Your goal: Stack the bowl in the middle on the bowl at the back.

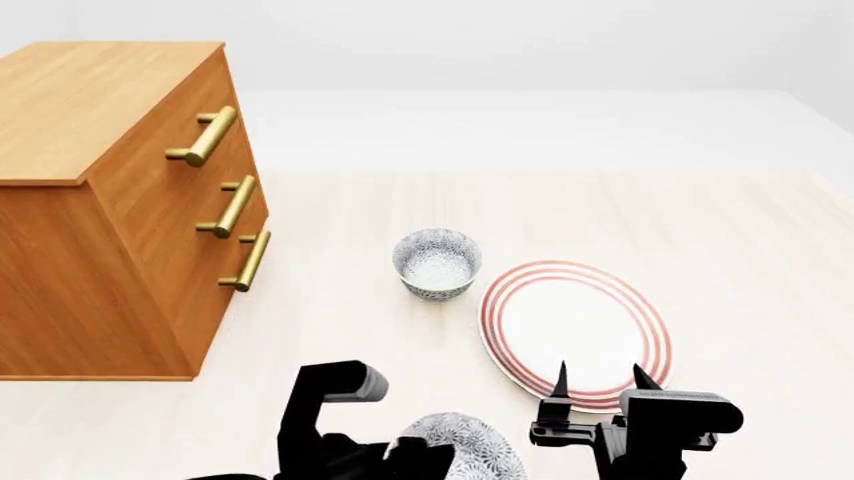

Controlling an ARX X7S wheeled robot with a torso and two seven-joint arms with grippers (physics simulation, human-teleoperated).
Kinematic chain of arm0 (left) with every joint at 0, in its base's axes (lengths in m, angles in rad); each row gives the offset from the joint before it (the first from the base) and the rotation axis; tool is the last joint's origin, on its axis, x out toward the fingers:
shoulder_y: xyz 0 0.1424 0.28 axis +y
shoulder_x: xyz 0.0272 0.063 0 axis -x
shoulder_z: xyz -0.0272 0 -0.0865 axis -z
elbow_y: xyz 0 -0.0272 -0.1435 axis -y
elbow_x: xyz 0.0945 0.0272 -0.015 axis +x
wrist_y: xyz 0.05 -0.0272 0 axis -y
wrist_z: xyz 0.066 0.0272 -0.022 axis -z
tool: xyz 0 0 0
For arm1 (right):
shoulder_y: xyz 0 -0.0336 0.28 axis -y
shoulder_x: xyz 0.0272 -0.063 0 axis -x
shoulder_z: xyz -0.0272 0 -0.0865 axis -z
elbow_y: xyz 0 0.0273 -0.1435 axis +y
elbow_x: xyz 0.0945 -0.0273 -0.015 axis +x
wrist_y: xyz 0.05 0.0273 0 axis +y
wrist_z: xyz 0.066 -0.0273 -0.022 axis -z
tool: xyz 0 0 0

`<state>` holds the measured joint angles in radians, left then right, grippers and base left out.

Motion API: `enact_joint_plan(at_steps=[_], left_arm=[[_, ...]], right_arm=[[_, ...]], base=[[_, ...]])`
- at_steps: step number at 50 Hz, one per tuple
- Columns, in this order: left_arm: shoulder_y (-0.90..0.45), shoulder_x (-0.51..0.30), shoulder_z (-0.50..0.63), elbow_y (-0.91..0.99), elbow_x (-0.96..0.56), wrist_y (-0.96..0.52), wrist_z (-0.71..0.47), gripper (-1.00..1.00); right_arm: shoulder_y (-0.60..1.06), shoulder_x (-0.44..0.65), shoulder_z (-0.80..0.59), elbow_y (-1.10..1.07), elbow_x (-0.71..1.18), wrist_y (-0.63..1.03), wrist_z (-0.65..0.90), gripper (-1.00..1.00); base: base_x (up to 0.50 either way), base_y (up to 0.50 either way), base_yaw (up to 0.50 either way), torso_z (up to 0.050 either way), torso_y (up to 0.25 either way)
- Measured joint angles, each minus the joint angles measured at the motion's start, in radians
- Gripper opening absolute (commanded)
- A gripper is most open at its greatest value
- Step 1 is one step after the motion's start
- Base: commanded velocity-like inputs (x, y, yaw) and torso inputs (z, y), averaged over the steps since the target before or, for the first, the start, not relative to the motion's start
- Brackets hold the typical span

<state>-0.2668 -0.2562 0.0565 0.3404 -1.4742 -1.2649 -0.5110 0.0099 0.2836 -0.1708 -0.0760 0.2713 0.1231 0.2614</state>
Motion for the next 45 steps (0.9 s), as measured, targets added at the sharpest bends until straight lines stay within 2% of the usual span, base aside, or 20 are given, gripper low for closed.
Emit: enact_joint_plan(at_steps=[18,45], left_arm=[[0.023,-0.027,-0.007,0.090,-0.020,0.019,-0.029,1.00],[0.059,-0.099,-0.148,0.345,-0.148,0.115,-0.023,1.00]], right_arm=[[0.002,0.004,-0.005,0.003,0.005,-0.001,0.004,1.00],[0.004,0.011,-0.013,0.005,0.013,-0.003,0.010,1.00]], base=[[0.00,0.00,0.00,0.000,0.000],[0.00,0.00,0.00,0.000,0.000]])
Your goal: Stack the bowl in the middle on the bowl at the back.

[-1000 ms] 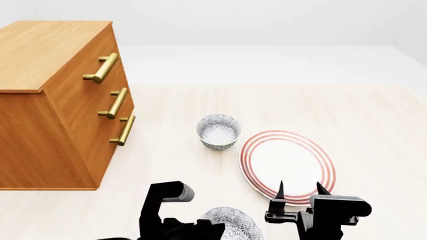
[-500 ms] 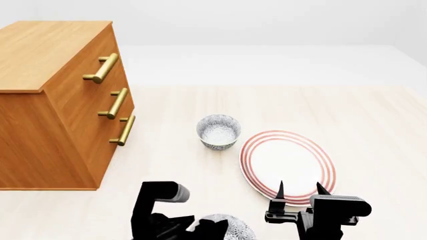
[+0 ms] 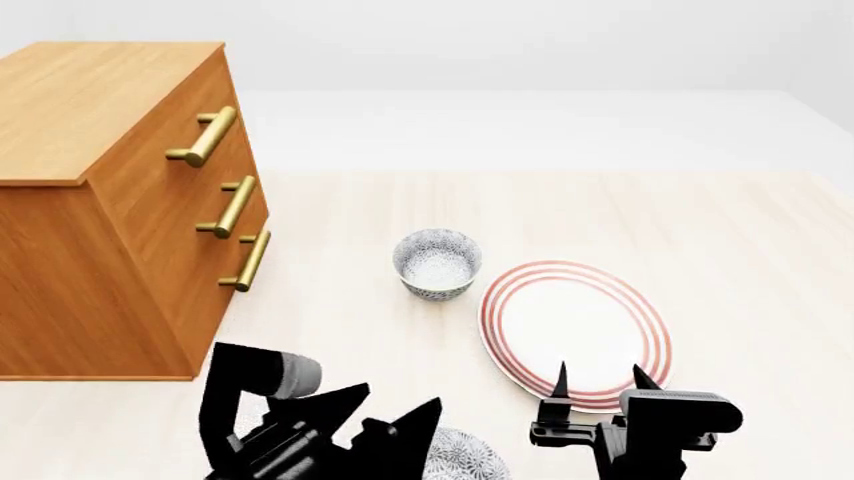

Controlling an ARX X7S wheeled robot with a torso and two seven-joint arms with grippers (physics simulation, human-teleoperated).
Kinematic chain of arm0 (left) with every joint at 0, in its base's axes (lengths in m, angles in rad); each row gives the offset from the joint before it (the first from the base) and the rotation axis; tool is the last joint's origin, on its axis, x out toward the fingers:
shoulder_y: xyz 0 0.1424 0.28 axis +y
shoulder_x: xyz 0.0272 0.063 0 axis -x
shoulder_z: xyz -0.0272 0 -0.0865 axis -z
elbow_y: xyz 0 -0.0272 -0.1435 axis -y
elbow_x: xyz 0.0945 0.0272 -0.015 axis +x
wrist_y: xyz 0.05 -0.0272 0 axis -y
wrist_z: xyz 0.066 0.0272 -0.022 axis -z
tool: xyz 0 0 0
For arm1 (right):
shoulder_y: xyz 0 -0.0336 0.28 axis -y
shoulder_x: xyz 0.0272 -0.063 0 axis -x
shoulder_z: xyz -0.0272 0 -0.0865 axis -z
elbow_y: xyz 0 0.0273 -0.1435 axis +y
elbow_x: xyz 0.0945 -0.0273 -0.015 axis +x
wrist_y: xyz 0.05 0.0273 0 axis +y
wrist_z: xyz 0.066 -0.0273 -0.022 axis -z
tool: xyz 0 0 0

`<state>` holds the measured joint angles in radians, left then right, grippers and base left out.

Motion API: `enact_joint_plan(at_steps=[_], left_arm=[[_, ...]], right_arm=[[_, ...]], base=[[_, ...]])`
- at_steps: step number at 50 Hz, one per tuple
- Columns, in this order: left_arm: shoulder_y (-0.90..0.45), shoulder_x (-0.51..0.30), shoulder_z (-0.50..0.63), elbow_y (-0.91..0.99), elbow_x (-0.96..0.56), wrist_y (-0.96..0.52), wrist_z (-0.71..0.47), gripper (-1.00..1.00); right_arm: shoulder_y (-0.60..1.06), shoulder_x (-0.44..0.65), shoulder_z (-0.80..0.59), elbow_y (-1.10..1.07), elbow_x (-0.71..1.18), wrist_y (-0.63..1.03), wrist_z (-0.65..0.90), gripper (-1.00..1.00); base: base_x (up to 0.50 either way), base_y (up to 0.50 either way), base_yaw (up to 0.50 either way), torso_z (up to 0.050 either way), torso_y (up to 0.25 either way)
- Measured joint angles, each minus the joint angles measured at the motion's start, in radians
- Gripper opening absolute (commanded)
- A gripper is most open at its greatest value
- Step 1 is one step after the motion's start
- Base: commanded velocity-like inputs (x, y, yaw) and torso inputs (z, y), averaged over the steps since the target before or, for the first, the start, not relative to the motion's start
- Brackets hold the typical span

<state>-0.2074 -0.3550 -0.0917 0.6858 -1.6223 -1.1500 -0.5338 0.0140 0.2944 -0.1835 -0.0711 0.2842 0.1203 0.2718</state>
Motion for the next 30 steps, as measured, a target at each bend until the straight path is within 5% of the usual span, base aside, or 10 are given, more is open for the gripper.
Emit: enact_joint_plan(at_steps=[12,30], left_arm=[[0.014,-0.006,-0.098,0.078,0.065,0.075,0.110,1.00],[0.169,0.074,-0.147,0.209,0.655,0.406,0.419,1.00]], right_arm=[[-0.017,0.007,-0.001,-0.040,-0.003,0.003,0.017,1.00],[-0.120,0.041,0.008,-0.281,-0.046,0.030,0.102,1.00]], base=[[0.00,0.00,0.00,0.000,0.000],[0.00,0.00,0.00,0.000,0.000]])
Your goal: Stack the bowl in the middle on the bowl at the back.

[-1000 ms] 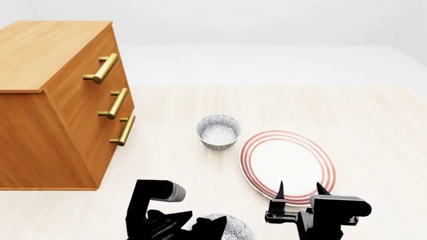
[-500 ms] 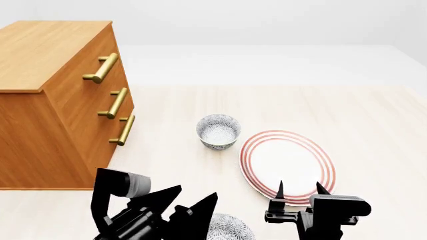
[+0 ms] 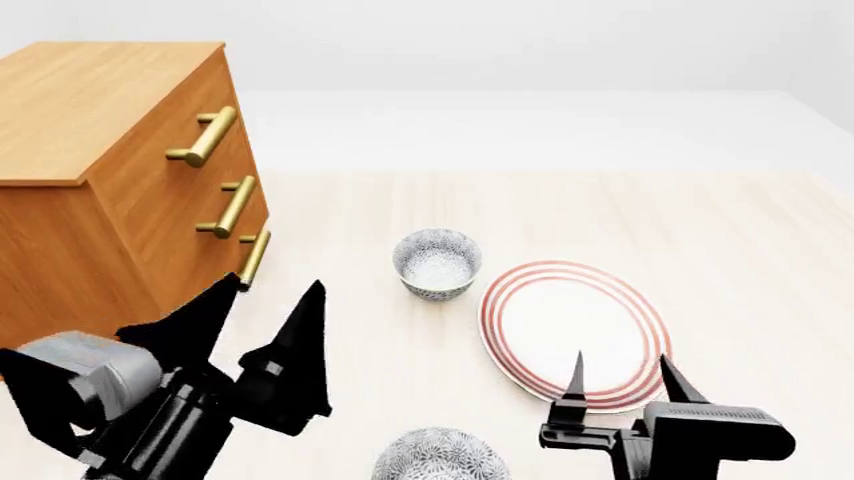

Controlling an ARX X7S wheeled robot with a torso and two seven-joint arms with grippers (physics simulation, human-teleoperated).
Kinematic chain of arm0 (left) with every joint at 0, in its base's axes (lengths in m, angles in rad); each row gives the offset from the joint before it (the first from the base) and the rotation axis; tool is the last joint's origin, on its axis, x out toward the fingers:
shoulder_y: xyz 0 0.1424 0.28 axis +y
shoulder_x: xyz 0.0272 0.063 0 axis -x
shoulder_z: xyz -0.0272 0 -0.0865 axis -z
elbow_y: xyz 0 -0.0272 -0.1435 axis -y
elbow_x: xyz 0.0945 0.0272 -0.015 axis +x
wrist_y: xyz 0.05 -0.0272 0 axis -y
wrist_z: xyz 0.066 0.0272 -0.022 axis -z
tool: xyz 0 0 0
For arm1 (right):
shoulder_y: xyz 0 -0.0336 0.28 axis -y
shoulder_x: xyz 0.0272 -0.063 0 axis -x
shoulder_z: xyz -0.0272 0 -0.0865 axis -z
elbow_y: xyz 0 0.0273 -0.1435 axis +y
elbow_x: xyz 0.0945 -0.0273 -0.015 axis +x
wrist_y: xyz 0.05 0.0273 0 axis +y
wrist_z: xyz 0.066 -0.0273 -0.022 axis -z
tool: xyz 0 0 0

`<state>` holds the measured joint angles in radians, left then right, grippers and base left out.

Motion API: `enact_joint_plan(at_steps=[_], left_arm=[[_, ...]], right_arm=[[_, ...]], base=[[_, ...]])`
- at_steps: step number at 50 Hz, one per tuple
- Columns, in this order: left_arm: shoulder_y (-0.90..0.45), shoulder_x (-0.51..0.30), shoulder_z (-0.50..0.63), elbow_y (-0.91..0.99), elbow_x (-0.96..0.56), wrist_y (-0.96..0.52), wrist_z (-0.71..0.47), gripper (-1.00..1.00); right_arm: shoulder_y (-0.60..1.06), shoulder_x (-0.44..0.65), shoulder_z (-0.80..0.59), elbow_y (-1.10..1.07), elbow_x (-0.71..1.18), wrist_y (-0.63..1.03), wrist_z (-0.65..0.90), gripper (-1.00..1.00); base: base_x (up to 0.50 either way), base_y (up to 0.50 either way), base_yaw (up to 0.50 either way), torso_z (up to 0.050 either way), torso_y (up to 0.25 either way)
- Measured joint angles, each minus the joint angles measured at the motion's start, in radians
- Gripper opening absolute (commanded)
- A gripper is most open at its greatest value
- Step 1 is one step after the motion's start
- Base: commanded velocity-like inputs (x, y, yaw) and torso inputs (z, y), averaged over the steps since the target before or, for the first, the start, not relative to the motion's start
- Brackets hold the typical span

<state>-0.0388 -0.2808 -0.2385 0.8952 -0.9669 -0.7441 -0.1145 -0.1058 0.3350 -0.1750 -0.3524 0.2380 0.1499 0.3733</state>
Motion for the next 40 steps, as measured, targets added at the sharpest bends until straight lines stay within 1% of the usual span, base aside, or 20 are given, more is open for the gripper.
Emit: enact_joint_plan(at_steps=[6,16,22,27,40], left_arm=[[0.087,0.057,-0.004,0.017,0.215,0.204,0.073,1.00],[0.219,0.147,-0.043,0.012,0.392,0.523,0.175,1.00],[0.288,0.196,-0.063,-0.005,0.439,0.716,0.221,1.00],[0.337,0.218,-0.066,-0.025,0.454,0.855,0.247,1.00],[0.426,0.230,-0.039,-0.062,0.455,1.083,0.293,1.00]], right_arm=[[-0.050,0.016,0.000,-0.113,-0.031,0.009,0.033,1.00],[-0.144,0.039,-0.024,-0.295,-0.141,-0.004,0.094,1.00],[-0.214,0.052,-0.040,-0.375,-0.231,-0.076,0.135,1.00],[-0.269,0.061,-0.051,-0.418,-0.312,-0.157,0.172,1.00],[-0.343,0.069,-0.071,-0.466,-0.460,-0.298,0.236,1.00]], base=[[0.00,0.00,0.00,0.000,0.000],[0.00,0.00,0.00,0.000,0.000],[0.00,0.00,0.00,0.000,0.000],[0.00,0.00,0.00,0.000,0.000],[0.00,0.00,0.00,0.000,0.000]])
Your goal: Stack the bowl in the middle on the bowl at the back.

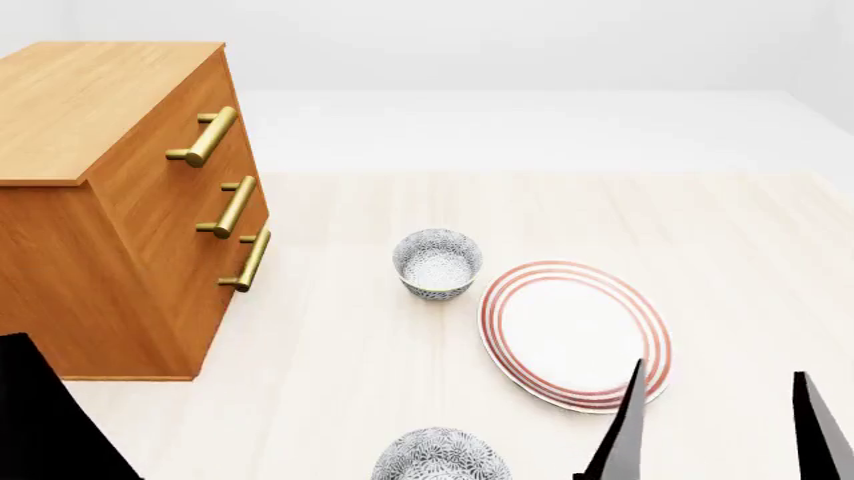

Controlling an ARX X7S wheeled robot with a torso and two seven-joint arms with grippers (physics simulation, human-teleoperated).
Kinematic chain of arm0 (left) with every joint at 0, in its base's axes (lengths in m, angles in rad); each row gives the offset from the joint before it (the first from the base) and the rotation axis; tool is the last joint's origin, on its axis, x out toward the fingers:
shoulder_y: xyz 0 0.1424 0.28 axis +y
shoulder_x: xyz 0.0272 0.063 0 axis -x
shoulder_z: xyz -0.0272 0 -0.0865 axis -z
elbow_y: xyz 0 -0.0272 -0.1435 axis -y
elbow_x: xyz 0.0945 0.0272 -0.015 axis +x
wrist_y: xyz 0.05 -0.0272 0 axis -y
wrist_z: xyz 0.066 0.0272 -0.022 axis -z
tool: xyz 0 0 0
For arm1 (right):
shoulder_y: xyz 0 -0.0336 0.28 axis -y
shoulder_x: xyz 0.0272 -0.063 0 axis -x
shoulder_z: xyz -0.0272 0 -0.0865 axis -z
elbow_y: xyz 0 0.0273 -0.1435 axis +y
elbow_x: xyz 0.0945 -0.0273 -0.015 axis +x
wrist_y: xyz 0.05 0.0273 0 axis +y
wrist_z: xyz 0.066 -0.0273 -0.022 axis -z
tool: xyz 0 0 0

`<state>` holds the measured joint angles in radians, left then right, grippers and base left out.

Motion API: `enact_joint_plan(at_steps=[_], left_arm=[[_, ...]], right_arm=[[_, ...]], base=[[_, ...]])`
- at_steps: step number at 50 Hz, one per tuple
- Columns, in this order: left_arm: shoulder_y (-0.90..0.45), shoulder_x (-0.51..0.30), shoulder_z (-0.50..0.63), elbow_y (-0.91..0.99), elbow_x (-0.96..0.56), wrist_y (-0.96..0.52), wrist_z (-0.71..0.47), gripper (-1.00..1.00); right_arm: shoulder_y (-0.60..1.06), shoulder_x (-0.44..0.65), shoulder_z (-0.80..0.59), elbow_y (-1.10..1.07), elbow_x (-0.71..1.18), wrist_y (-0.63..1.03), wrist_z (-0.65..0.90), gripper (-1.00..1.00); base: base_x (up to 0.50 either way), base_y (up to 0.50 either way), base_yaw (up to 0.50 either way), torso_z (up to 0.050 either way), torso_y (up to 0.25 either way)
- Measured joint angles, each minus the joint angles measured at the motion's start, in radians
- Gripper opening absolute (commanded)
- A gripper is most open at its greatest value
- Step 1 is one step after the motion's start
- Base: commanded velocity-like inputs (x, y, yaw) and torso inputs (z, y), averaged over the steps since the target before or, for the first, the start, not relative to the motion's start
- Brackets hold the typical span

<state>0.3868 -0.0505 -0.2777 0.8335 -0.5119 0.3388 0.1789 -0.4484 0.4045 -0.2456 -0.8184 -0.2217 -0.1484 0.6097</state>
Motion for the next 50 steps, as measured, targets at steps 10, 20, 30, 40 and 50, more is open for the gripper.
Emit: enact_joint_plan(at_steps=[10,20,30,40,50], left_arm=[[0.030,-0.008,0.028,-0.032,-0.014,0.106,0.025,1.00],[0.040,-0.022,0.053,-0.058,-0.022,0.158,0.033,1.00],[0.046,-0.033,0.071,-0.075,-0.025,0.195,0.035,1.00],[0.035,-0.046,0.080,-0.060,-0.013,0.191,0.004,1.00],[-0.056,-0.089,0.075,0.034,0.005,0.062,-0.116,1.00]], right_arm=[[-0.032,0.001,0.002,-0.009,-0.071,-0.065,0.041,1.00],[-0.056,0.005,0.013,-0.005,-0.104,-0.113,0.079,1.00],[-0.069,0.008,0.021,0.003,-0.118,-0.142,0.105,1.00],[-0.055,0.006,0.025,0.002,-0.117,-0.129,0.105,1.00],[0.043,-0.008,0.023,-0.093,-0.110,0.016,0.015,1.00]], base=[[0.00,0.00,0.00,0.000,0.000],[0.00,0.00,0.00,0.000,0.000],[0.00,0.00,0.00,0.000,0.000],[0.00,0.00,0.00,0.000,0.000],[0.00,0.00,0.00,0.000,0.000]])
